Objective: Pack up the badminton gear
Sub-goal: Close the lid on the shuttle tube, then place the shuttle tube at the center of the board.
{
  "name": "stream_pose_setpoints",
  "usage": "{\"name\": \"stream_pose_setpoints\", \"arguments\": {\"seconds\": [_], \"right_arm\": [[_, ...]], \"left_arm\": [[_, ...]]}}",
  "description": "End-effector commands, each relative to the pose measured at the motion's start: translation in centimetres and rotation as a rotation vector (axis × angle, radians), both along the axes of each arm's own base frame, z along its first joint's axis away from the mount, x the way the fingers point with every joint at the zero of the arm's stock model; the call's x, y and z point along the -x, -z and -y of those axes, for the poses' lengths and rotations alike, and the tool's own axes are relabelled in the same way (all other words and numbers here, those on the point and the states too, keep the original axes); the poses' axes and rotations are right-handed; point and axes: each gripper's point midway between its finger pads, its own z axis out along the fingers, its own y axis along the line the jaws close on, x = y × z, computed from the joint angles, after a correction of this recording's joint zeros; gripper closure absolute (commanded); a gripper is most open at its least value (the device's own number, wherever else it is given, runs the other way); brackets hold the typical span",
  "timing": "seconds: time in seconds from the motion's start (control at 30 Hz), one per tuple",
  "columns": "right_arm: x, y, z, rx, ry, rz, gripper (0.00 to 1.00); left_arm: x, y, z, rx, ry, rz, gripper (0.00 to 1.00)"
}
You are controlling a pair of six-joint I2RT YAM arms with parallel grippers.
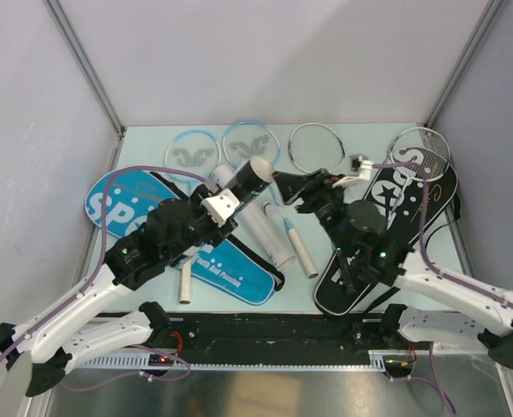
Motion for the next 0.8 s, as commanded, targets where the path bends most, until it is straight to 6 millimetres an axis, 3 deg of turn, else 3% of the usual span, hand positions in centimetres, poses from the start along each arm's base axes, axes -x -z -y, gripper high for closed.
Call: {"name": "stream_pose_setpoints", "arguments": {"seconds": [0.0,0.1,0.17,0.4,0.57,0.67,0.77], "right_arm": [[0.8,-0.7,3.2,0.095,-0.031,0.069,0.28],[1.4,-2.3,4.7,0.1,-0.043,0.129,0.17],[2.0,-2.4,4.5,0.136,-0.087,0.16,0.11],[5.8,0.7,-0.2,0.276,-0.445,0.298,0.01],[8.9,1.2,-2.7,0.236,-0.666,0.407,0.01],[9.5,2.0,-4.0,0.238,-0.729,0.425,0.0],[9.5,2.3,-4.9,0.231,-0.749,0.433,0.01]], "left_arm": [[-0.4,-11.4,1.7,0.388,0.002,0.217,0.42],[-0.6,-11.7,1.9,0.42,-0.016,0.196,0.42],[-0.7,-12.3,2.1,0.465,-0.032,0.17,0.41],[0.3,-16.8,4.6,0.748,-0.009,0.006,0.42],[1.5,-19.9,5.9,0.905,0.072,-0.046,0.42],[2.1,-21.4,6.4,0.993,0.124,-0.04,0.42],[2.4,-21.6,6.9,1.034,0.159,-0.047,0.42]]}}
